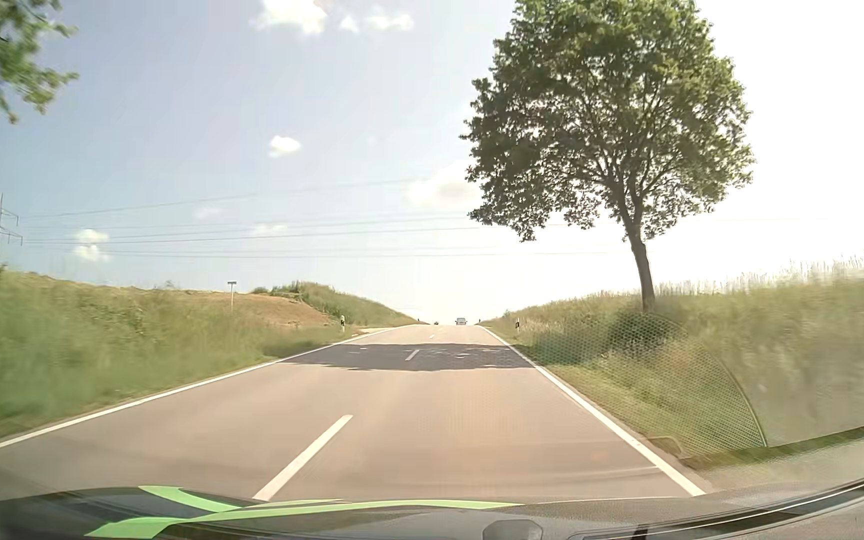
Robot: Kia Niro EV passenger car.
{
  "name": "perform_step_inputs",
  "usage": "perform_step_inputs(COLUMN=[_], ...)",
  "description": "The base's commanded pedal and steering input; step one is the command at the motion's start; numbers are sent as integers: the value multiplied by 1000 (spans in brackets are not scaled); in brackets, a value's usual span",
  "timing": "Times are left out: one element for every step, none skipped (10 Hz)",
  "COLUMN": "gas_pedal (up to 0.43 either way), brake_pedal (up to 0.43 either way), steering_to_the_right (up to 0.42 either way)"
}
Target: Follow the waypoints while adhering to traffic rules and regulations
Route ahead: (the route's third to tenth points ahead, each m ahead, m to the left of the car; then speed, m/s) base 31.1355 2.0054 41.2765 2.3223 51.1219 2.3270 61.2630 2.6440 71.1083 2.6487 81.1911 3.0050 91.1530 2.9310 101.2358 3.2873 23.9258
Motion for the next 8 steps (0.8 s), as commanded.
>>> perform_step_inputs(gas_pedal=[358, 358, 331, 311, 311, 311, 311, 319], brake_pedal=[0, 0, 0, 0, 0, 0, 0, 0], steering_to_the_right=[-8, -8, -8, -8, -8, -8, -8, -8])
